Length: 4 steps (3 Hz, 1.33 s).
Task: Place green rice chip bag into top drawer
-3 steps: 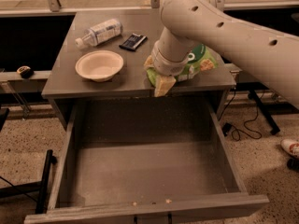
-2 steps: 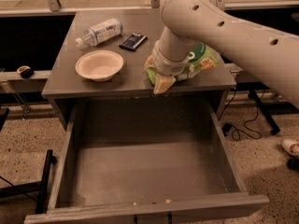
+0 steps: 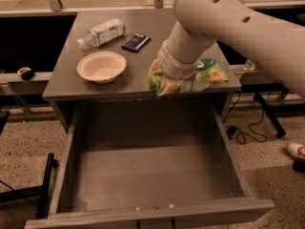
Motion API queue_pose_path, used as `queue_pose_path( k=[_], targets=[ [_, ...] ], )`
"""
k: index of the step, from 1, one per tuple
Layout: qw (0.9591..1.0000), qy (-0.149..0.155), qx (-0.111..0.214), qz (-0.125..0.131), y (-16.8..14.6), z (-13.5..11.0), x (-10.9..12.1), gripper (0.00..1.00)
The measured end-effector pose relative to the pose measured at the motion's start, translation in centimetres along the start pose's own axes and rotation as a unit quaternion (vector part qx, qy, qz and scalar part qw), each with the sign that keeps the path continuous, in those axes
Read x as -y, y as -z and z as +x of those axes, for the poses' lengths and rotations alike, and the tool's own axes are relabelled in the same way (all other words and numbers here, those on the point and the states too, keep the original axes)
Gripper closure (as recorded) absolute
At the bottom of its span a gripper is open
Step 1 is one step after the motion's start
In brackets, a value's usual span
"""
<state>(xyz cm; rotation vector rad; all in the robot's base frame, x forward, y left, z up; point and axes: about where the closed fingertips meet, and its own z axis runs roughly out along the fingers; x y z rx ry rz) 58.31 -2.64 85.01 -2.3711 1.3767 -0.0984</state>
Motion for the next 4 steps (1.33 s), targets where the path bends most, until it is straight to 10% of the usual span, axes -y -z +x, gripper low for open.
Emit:
queue_pose_path(
  k=[1,2,3,4],
  targets=[
    [0.9972,-0.042,0.046,0.042,5.6,0.1,-2.4,1.00],
    [0.9834,-0.136,0.088,0.083,10.2,1.6,-4.8,1.00],
    [0.9654,-0.198,0.155,0.068,8.3,2.1,-8.2,1.00],
    [0.9445,-0.229,0.235,-0.017,0.6,0.2,-12.0,1.00]
  ],
)
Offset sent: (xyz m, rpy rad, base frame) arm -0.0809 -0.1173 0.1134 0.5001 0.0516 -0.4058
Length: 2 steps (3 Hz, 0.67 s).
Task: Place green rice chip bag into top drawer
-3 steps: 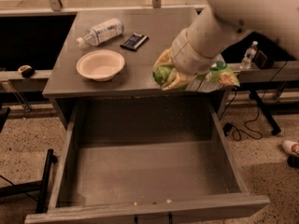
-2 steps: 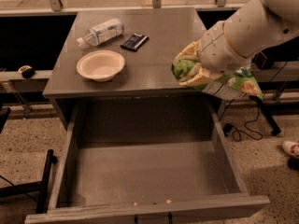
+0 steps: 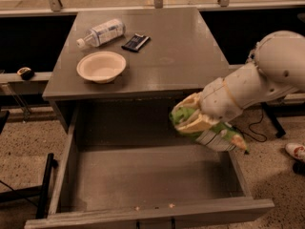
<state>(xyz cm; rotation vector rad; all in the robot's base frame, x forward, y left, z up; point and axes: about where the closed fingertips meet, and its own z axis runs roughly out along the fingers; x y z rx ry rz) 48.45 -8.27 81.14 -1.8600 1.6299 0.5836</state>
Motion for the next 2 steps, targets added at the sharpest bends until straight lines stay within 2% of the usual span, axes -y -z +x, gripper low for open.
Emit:
queue_pose_path(
  k=[1,2],
  targets=[
    [0.9985,-0.003,0.029,-0.046,-3.4,0.7,-1.5,1.00],
    [0.9966,0.007,0.037,-0.073,-5.7,0.7,-2.7,1.00]
  ],
)
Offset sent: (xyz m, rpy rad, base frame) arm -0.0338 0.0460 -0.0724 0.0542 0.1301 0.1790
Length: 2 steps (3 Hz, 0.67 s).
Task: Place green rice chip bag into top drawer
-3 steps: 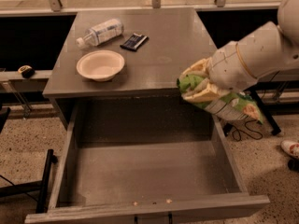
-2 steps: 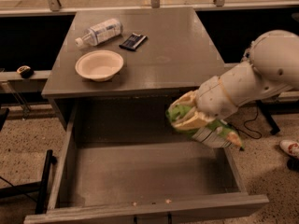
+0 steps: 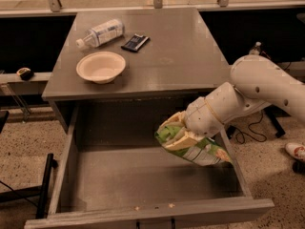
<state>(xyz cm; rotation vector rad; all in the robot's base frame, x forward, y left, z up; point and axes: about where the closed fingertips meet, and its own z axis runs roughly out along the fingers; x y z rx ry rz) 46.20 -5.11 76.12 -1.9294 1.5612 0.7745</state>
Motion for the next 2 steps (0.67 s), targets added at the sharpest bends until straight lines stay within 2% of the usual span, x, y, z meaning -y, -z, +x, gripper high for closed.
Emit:
queue_pose_path(
  k=[1,2],
  targets=[
    [0.9997,-0.008,0.012,-0.018,-1.48,0.41,-0.45,0.97],
    [0.9997,-0.008,0.012,-0.018,-1.49,0.41,-0.45,0.74]
  ],
)
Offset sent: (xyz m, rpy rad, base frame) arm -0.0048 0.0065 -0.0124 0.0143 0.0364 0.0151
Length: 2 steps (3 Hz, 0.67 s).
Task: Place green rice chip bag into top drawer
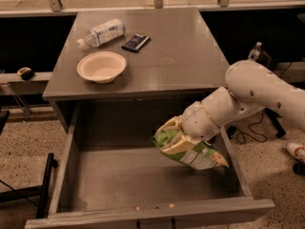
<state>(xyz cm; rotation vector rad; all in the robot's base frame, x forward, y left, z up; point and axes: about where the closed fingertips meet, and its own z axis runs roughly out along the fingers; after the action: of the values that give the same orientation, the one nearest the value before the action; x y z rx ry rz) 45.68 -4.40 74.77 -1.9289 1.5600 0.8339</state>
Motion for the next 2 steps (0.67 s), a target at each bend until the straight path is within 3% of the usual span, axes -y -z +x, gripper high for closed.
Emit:
queue_pose_path(
  k=[2],
  targets=[
    [1.0000,0.000,0.000,0.000,0.00,0.00,0.00,0.28]
  ],
)
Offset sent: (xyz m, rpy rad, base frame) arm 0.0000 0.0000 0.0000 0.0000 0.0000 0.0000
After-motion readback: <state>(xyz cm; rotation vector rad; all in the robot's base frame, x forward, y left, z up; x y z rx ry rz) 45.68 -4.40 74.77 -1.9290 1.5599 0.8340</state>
